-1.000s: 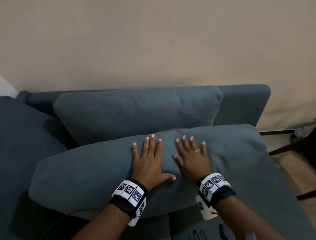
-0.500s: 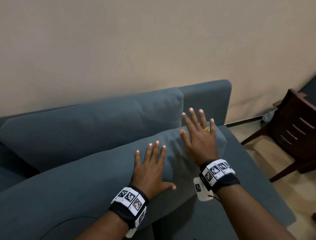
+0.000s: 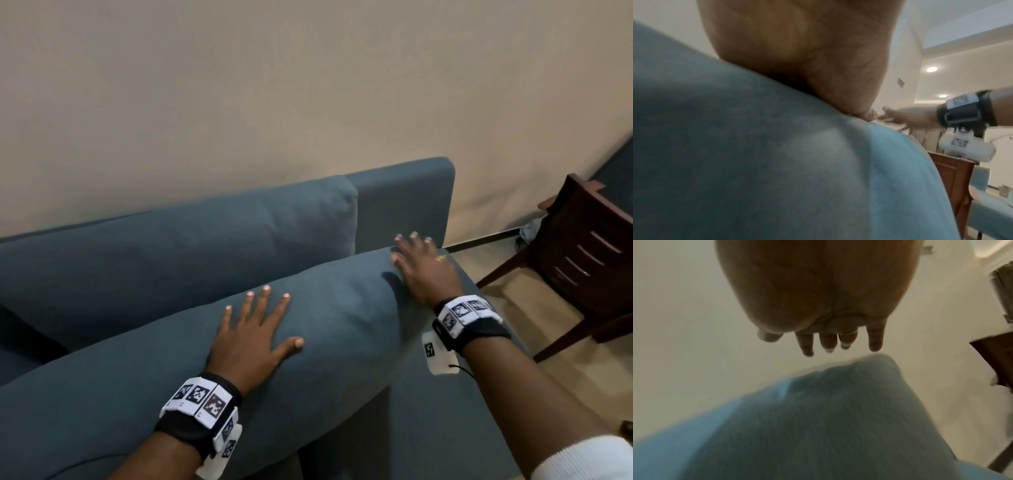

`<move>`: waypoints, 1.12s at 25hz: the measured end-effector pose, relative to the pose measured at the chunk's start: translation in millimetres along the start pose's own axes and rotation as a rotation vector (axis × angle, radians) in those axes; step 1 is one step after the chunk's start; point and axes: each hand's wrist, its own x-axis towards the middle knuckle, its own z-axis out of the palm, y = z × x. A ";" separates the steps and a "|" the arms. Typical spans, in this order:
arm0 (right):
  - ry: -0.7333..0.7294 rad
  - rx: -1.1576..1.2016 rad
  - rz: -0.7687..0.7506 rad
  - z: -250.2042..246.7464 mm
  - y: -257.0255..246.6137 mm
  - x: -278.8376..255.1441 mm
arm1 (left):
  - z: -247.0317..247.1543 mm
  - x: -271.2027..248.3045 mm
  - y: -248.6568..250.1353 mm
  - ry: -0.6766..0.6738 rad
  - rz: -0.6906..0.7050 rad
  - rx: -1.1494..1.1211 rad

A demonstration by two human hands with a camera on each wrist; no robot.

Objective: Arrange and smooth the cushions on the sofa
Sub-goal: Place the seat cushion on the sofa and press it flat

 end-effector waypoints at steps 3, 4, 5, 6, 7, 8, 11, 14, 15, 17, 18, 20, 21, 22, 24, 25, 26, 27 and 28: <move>0.227 0.019 0.030 -15.1 -18.6 -2.5 | 2.4 -13.3 -24.5 -0.020 -0.019 0.011; 0.114 -0.065 -0.034 -0.7 -24.7 -6.1 | 2.7 -17.1 -27.0 -0.028 -0.015 0.006; -0.006 -0.145 -0.082 19.1 -25.9 -8.5 | 3.8 -21.3 -27.3 -0.039 -0.010 -0.003; -0.077 -0.159 -0.059 20.5 -33.3 -12.3 | 4.2 -22.3 -26.9 -0.042 -0.007 -0.007; -0.006 -0.077 -0.013 16.9 -39.2 -8.2 | 5.1 -23.2 -28.1 -0.035 -0.007 -0.003; 0.116 0.014 0.034 3.4 -47.8 -8.0 | 6.2 -24.4 -28.7 -0.029 -0.014 -0.002; 0.074 -0.098 -0.090 9.4 -84.9 -30.4 | 6.7 -31.6 -45.0 0.000 -0.041 -0.007; -0.040 -0.245 -0.259 35.3 -112.8 -49.7 | 6.8 -47.9 -78.4 0.023 -0.150 -0.026; 0.044 -0.149 -0.253 25.3 -126.8 -49.5 | 7.6 -55.4 -92.4 0.033 -0.194 -0.032; 0.123 -0.077 -0.269 21.5 -149.2 -56.9 | 9.8 -72.4 -115.9 0.048 -0.243 -0.026; 0.014 -0.136 -0.305 30.8 -163.2 -66.3 | 10.2 -81.9 -127.9 0.057 -0.258 -0.022; -0.135 -0.285 -0.351 71.6 -173.7 -71.8 | 12.4 -102.7 -152.4 0.055 -0.287 -0.023; -0.138 -0.261 -0.335 74.4 -181.8 -68.9 | 14.6 -112.6 -164.8 0.061 -0.303 -0.024; -0.075 -0.187 -0.301 64.4 -197.5 -64.8 | 16.1 -122.6 -178.6 0.079 -0.322 -0.027; 0.012 -0.099 -0.295 52.3 -220.2 -66.4 | 21.1 -141.4 -200.7 0.098 -0.345 -0.019; -0.041 -0.144 -0.345 58.9 -234.8 -71.5 | 23.0 -150.9 -213.8 0.098 -0.359 -0.019; -0.130 -0.235 -0.393 72.9 -244.0 -77.4 | 23.7 -159.8 -226.7 0.098 -0.378 -0.020; -0.180 -0.302 -0.420 85.8 -251.9 -79.3 | 24.2 -167.5 -239.8 0.105 -0.401 -0.020; -0.173 -0.293 -0.424 89.7 -264.6 -80.3 | 24.7 -174.5 -254.4 0.112 -0.435 -0.025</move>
